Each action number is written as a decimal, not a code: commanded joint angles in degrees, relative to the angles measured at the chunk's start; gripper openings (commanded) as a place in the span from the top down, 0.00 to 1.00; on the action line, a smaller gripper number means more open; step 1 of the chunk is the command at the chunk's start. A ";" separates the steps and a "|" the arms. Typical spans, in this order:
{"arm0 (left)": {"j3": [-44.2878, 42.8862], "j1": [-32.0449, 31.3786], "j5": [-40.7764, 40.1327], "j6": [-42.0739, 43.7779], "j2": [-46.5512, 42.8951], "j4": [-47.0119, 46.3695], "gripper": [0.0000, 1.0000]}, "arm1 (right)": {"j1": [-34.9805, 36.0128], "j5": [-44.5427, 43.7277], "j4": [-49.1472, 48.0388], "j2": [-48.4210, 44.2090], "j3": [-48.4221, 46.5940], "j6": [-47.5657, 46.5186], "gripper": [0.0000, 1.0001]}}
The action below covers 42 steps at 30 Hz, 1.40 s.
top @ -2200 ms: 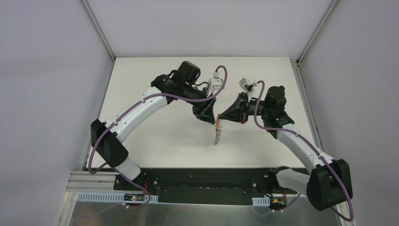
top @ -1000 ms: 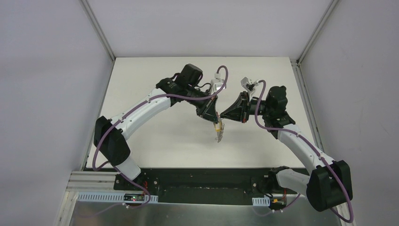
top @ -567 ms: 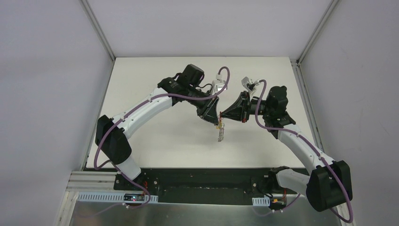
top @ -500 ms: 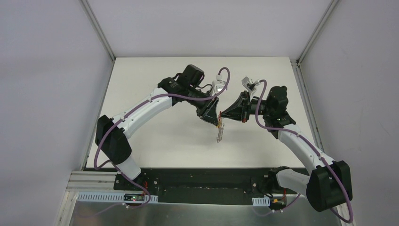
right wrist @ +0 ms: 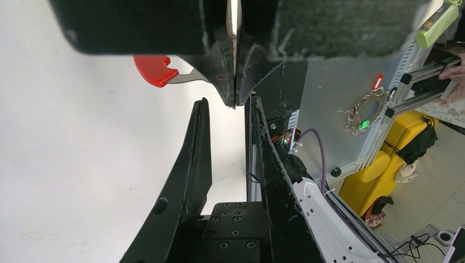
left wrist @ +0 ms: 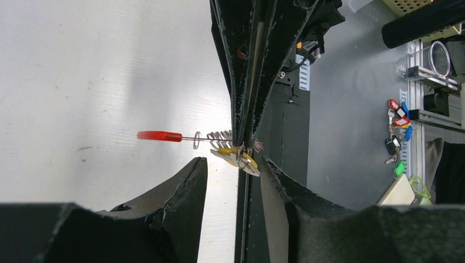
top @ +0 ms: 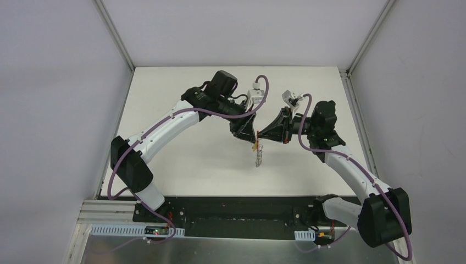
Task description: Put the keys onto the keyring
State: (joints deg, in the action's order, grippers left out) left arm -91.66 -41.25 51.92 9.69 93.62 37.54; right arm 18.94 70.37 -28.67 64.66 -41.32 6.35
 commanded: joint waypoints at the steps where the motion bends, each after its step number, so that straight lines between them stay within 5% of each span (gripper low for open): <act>1: -1.97 0.03 0.75 0.64 -1.81 -2.79 0.60 | -0.31 2.14 -3.77 -1.56 0.28 -0.91 1.00; 11: -1.17 -0.10 2.63 -1.50 -0.40 -4.54 0.73 | -0.36 1.80 -3.77 -1.38 0.33 -0.91 1.00; 32: 3.16 -0.32 4.16 -4.01 -1.87 -7.74 0.77 | -0.51 0.56 -3.77 -1.38 0.24 -0.87 1.00; 42: 2.24 -0.32 4.84 -4.98 -1.09 -8.36 0.99 | -0.53 0.22 -3.81 -1.21 0.59 -1.12 1.00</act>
State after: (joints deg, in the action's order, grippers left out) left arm -88.47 -41.28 54.74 5.21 93.62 31.35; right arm 18.61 70.11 -28.86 64.66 -40.75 6.33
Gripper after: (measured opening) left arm 0.066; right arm 0.006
